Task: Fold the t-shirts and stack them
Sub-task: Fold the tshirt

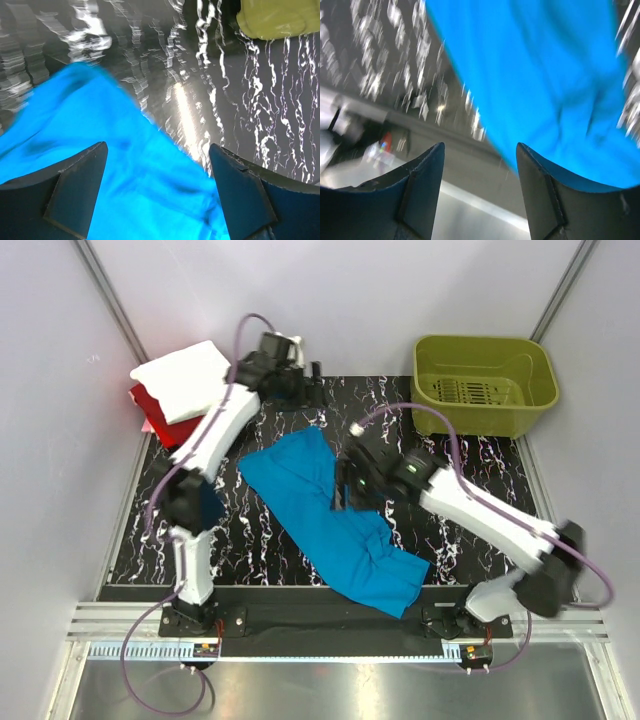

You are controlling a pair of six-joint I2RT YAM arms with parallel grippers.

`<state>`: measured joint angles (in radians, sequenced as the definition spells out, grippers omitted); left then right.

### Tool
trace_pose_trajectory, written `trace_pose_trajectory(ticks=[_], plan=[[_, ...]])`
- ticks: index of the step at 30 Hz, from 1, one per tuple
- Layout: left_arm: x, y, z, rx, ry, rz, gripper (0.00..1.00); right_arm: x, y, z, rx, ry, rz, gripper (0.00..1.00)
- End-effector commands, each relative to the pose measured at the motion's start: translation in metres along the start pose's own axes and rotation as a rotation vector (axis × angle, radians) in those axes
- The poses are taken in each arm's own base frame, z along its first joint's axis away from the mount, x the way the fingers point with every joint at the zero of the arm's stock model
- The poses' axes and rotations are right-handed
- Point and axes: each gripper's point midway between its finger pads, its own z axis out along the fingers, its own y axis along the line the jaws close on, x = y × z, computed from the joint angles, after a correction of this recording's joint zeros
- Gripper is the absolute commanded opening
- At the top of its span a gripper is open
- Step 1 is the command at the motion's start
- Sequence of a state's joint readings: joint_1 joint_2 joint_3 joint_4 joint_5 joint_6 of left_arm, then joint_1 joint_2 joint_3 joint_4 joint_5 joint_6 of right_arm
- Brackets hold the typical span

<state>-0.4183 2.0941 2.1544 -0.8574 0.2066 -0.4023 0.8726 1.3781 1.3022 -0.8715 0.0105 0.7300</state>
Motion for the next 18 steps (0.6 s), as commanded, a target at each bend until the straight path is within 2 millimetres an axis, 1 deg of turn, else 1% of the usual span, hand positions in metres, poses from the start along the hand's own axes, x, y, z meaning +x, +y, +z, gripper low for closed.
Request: trace_pose_trajectory(ticks=[1, 2, 3, 4, 5, 6, 7, 8, 9, 10, 11, 12, 13, 14, 15, 16, 17, 18], plan=[[0.014, 0.046, -0.093, -0.163, -0.065, -0.011, 0.89, -0.054, -0.014, 0.038, 0.16, -0.059, -0.182, 0.66], [0.022, 0.051, -0.106, -0.176, -0.078, -0.013, 0.89, -0.062, -0.009, 0.049, 0.148, -0.057, -0.199, 0.66], [0.034, 0.062, -0.116, -0.197, -0.081, -0.022, 0.89, -0.064, -0.013, 0.075, 0.18, -0.012, -0.238, 0.66], [0.034, 0.06, -0.149, -0.196, -0.156, -0.013, 0.9, -0.085, 0.0, 0.077, 0.159, -0.047, -0.242, 0.66], [0.065, 0.077, -0.147, -0.235, -0.102, -0.03, 0.9, -0.092, 0.003, 0.088, 0.158, -0.039, -0.257, 0.66], [0.074, 0.087, -0.158, -0.259, -0.113, -0.046, 0.9, -0.089, -0.006, 0.12, 0.201, 0.022, -0.289, 0.66], [0.081, 0.088, -0.183, -0.263, -0.163, -0.042, 0.9, -0.108, 0.005, 0.121, 0.191, 0.002, -0.295, 0.67], [0.106, 0.104, -0.182, -0.312, -0.125, -0.057, 0.91, -0.112, 0.007, 0.132, 0.192, 0.018, -0.304, 0.67], [0.114, 0.111, -0.191, -0.328, -0.137, -0.067, 0.91, -0.106, -0.004, 0.164, 0.23, 0.078, -0.328, 0.67], [0.123, 0.112, -0.209, -0.335, -0.174, -0.064, 0.91, -0.124, 0.01, 0.162, 0.209, 0.046, -0.335, 0.68], [0.13, 0.114, -0.214, -0.341, -0.183, -0.065, 0.92, -0.126, 0.012, 0.173, 0.206, 0.058, -0.344, 0.69], [0.147, 0.121, -0.214, -0.355, -0.164, -0.073, 0.92, -0.132, 0.016, 0.193, 0.2, 0.055, -0.357, 0.7], [0.152, 0.119, -0.226, -0.346, -0.201, -0.07, 0.92, -0.129, 0.012, 0.202, 0.213, 0.08, -0.361, 0.7], [0.165, 0.124, -0.224, -0.354, -0.185, -0.073, 0.92, -0.119, 0.002, 0.228, 0.224, 0.13, -0.358, 0.71], [0.168, 0.122, -0.233, -0.345, -0.219, -0.067, 0.92, -0.126, 0.009, 0.231, 0.198, 0.116, -0.356, 0.71], [0.173, 0.125, -0.236, -0.359, -0.224, -0.069, 0.93, -0.116, 0.009, 0.239, 0.181, 0.156, -0.352, 0.71], [0.177, 0.127, -0.237, -0.366, -0.227, -0.068, 0.94, -0.112, 0.006, 0.247, 0.175, 0.177, -0.344, 0.71], [0.18, 0.129, -0.239, -0.372, -0.235, -0.067, 0.94, -0.1, 0.005, 0.259, 0.164, 0.212, -0.319, 0.71]])
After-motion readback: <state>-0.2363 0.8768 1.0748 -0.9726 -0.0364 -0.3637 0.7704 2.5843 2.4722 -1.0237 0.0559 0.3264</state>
